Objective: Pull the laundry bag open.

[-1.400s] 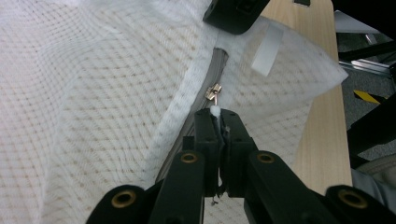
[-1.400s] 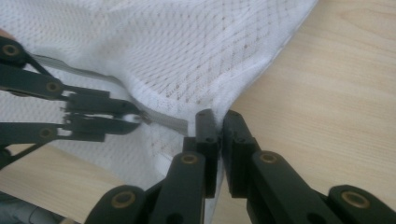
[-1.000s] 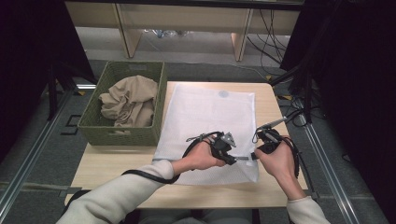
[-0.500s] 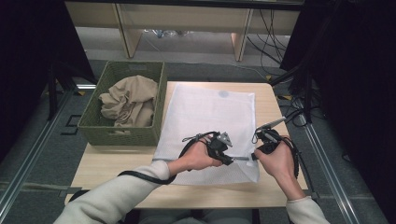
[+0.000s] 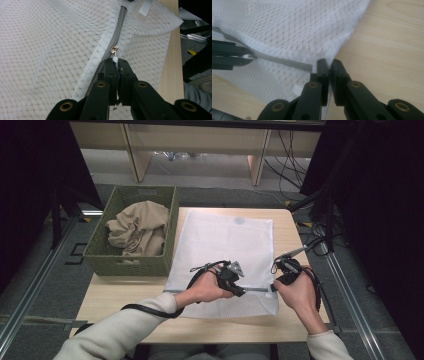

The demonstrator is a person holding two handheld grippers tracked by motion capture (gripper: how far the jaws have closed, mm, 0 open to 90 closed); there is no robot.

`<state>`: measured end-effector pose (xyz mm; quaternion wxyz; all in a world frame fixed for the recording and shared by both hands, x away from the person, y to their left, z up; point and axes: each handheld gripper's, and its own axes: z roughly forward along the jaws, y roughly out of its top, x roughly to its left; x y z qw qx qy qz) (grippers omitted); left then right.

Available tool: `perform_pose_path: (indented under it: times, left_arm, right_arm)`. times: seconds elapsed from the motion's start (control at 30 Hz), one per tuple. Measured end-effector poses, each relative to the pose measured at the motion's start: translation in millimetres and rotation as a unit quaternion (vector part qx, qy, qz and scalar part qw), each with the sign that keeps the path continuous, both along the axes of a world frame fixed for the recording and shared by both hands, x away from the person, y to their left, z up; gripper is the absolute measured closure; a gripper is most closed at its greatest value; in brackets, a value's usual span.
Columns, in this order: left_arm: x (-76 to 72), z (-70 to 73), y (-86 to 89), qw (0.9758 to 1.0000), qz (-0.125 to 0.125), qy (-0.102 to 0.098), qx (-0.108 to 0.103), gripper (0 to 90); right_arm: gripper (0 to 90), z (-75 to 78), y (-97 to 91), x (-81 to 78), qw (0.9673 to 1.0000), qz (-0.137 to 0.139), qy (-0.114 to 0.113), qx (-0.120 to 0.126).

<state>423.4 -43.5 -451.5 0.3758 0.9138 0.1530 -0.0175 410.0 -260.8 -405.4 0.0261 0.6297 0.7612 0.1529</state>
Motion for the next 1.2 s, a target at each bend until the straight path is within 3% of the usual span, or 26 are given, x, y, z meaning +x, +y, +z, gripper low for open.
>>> perform_pose_path:
  times: [0.1, 0.13, 0.17, 0.27, 0.33, 0.37, 0.5, 0.53, 0.7, 0.73, 0.77, 0.8, 0.87, 1.2]
  left_arm:
    - [0.2, -0.1, 2.7, 1.0000, 0.001, -0.003, -0.003, 87.0]
    - [0.8, 0.3, 3.7, 1.0000, 0.000, -0.003, 0.000, 87.0]
    - [-0.1, 0.0, 4.0, 1.0000, 0.005, 0.002, -0.004, 87.0]
    - [-0.1, 0.7, 5.2, 1.0000, 0.001, -0.002, -0.001, 87.0]
    - [-0.3, 0.8, 5.6, 1.0000, 0.000, -0.003, -0.002, 87.0]
    - [-0.4, 1.0, 5.8, 1.0000, -0.001, -0.003, -0.001, 87.0]
    - [-0.6, 1.2, 7.3, 1.0000, 0.004, 0.000, 0.003, 87.0]
    - [-0.1, 1.2, 7.8, 1.0000, 0.000, -0.004, 0.002, 87.0]
    - [-0.4, 1.9, 10.0, 1.0000, 0.006, -0.002, 0.001, 87.0]
    - [-0.4, 2.1, 10.3, 1.0000, 0.003, -0.005, 0.000, 87.0]
    - [-0.4, 2.1, 10.3, 1.0000, 0.003, -0.005, 0.000, 87.0]
    - [-0.7, 2.4, 10.7, 1.0000, 0.004, -0.003, 0.000, 87.0]
    - [-0.9, 2.6, 10.9, 1.0000, 0.004, -0.003, -0.001, 87.0]
    - [-0.5, 3.8, 15.1, 1.0000, 0.006, -0.001, 0.001, 87.0]
  right_arm:
    - [86.9, 0.1, -0.1, -0.1, 1.0000, 0.005, -0.005, 0.002]
    - [86.9, -1.5, -1.9, 1.0, 0.9995, 0.022, -0.021, -0.004]
    - [86.9, 0.6, 0.9, -0.4, 1.0000, 0.001, -0.001, 0.006]
    - [86.9, -1.4, -1.8, 0.8, 0.9996, 0.021, -0.020, -0.003]
    - [86.9, -1.3, -1.5, 0.8, 0.9996, 0.020, -0.019, -0.002]
    - [86.9, 1.0, 1.8, -0.6, 1.0000, 0.000, 0.001, 0.001]
    - [86.9, -1.2, -0.6, 0.9, 0.9998, 0.017, -0.011, -0.002]
    - [86.9, 0.4, 1.5, -0.3, 1.0000, 0.000, 0.001, -0.001]
    - [86.9, -0.3, -0.6, 0.6, 1.0000, 0.000, -0.001, -0.002]
    - [86.8, -2.0, -2.8, 1.5, 0.9995, 0.021, -0.021, -0.003]
    - [86.8, -2.0, -2.8, 1.5, 0.9995, 0.021, -0.021, -0.003]
    - [86.8, 0.3, -0.3, 0.0, 1.0000, 0.002, -0.003, 0.000]
    - [86.9, 0.9, 0.5, -0.4, 1.0000, -0.004, 0.001, 0.001]
    - [86.9, -0.5, -1.7, 0.6, 1.0000, -0.001, -0.003, -0.008]
